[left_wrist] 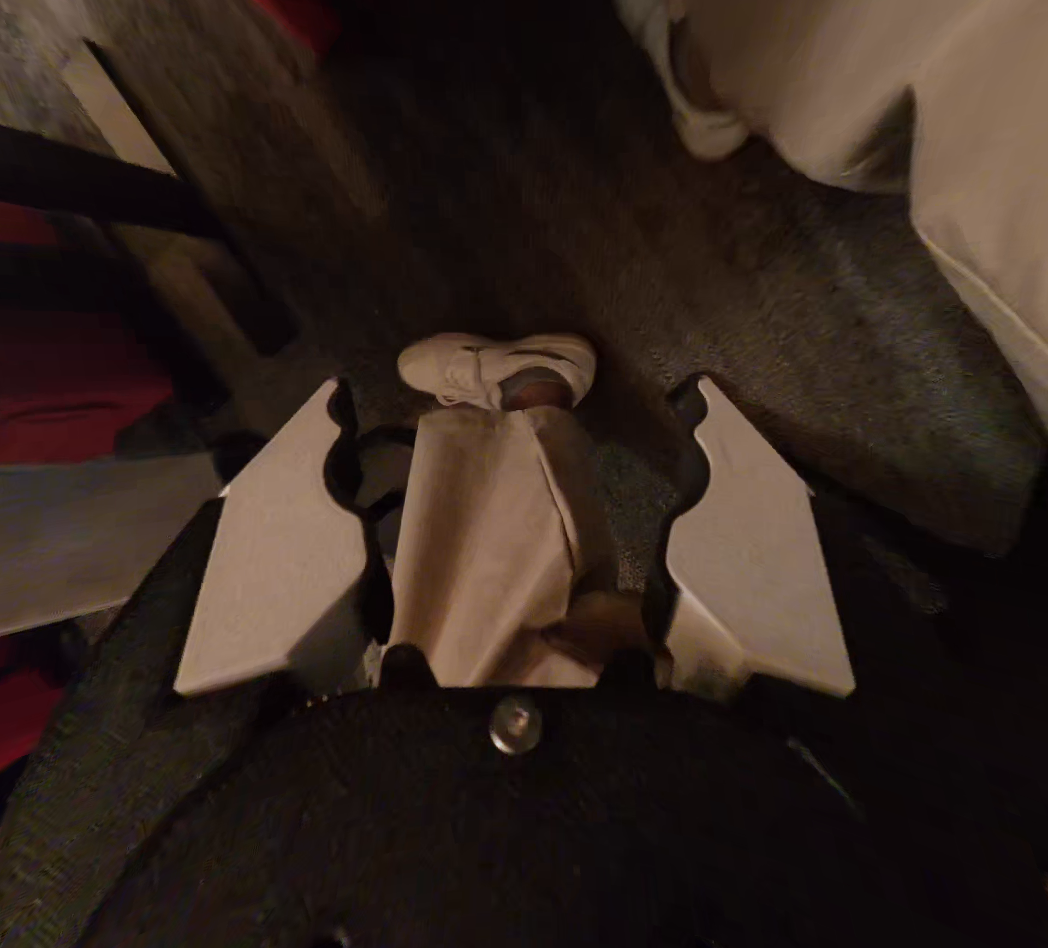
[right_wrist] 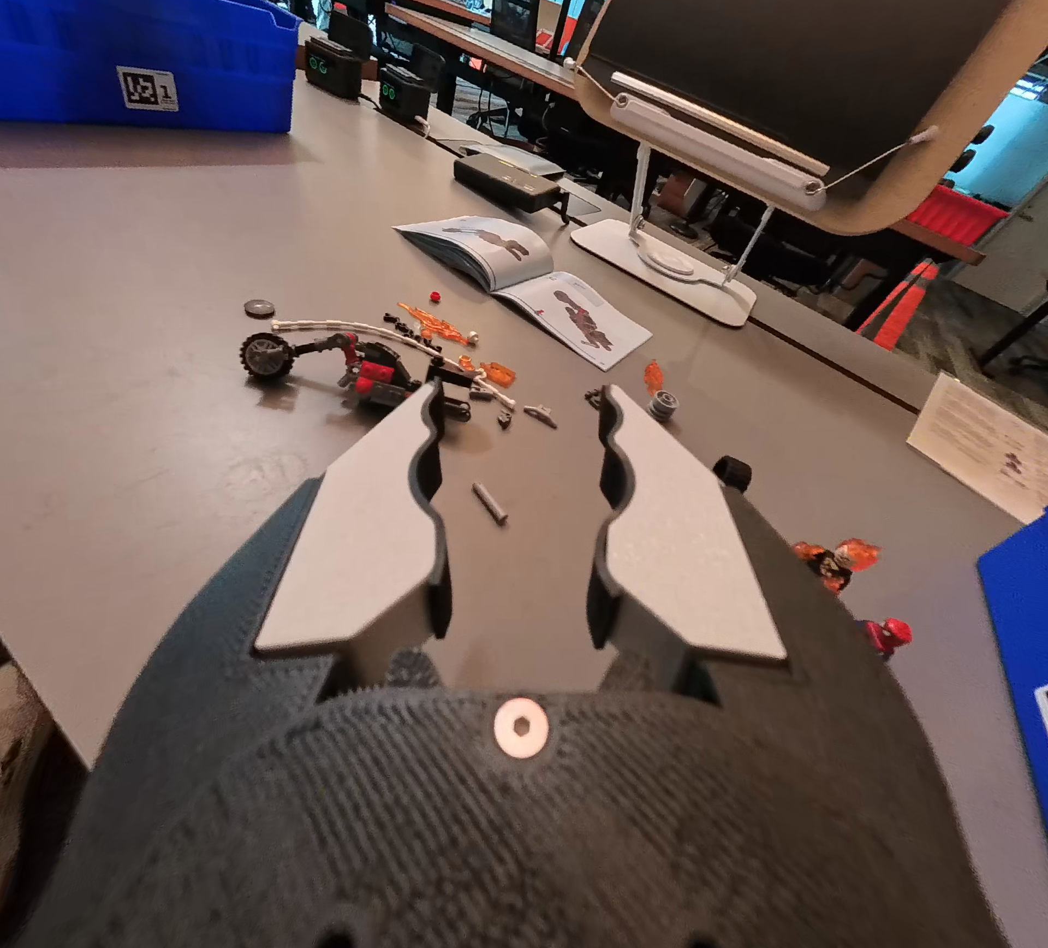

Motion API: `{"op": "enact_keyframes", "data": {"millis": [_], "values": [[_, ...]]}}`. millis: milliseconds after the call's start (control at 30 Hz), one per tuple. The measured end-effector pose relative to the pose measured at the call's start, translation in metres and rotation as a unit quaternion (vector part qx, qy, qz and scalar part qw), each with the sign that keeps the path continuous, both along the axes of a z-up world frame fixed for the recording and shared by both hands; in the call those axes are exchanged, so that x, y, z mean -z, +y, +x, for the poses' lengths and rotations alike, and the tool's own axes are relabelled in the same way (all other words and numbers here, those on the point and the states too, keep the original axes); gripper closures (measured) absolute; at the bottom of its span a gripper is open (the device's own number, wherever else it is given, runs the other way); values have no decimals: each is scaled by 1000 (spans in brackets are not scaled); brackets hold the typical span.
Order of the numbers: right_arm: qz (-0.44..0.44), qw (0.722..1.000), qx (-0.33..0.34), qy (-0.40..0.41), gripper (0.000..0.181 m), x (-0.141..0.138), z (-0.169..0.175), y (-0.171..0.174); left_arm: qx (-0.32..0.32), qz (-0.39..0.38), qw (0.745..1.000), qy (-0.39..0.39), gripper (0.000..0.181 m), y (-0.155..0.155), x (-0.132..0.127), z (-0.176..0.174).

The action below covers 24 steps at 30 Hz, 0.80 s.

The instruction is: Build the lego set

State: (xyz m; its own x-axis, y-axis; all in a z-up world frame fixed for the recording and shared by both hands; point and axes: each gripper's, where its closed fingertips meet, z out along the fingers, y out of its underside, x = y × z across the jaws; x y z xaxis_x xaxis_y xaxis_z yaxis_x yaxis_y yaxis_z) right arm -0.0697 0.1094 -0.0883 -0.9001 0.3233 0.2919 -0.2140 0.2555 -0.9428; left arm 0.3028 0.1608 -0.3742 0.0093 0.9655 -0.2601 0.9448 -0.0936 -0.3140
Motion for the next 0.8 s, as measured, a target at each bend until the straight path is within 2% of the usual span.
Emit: {"op": "enact_keyframes", "data": {"millis": [100, 233, 267, 333, 400, 433, 467, 500, 533, 600, 633, 667, 733, 800], "values": [[-6, 1000, -4, 9, 129, -2, 2, 0, -15, 17, 1000, -11, 64, -1, 20, -11], [-49, 998, -11, 45, 130, -15, 9, 8, -6, -15, 1000, -14, 65, -20, 25, -14], [-53, 996, -37, 66, 129, -19, 22, 13, -3, -20, 1000, -14, 64, -27, 28, -14], [-44, 985, -105, 127, 116, -26, 78, 35, 2, -33, 999, -26, 56, -42, 37, -11], [-39, 973, -141, 179, 126, -16, 140, 66, 10, -43, 998, -39, 51, -57, 52, -8], [-38, 968, -160, 191, 140, 1, 170, 80, 10, -29, 999, -41, 52, -60, 64, -7], [-28, 963, -185, 194, 152, 26, 198, 90, 3, 18, 999, -38, 53, -56, 78, -8], [-3, 957, -216, 194, 162, 59, 223, 97, -15, 100, 994, -33, 54, -44, 91, -9], [39, 947, -251, 197, 161, 97, 244, 100, -45, 202, 978, -22, 55, -28, 99, -13], [137, 918, -288, 235, 159, 167, 256, 96, -84, 405, 911, 7, 57, -4, 91, -29], [171, 908, -285, 256, 157, 194, 246, 86, -88, 459, 884, 16, 65, -8, 85, -34], [203, 898, -289, 261, 159, 220, 233, 75, -90, 460, 883, 16, 70, -28, 88, -36], [267, 884, -313, 223, 158, 285, 202, 55, -87, 375, 923, -1, 75, -95, 112, -33], [337, 871, -303, 190, 154, 364, 152, 36, -96, 290, 952, -19, 84, -164, 139, -26]]}}
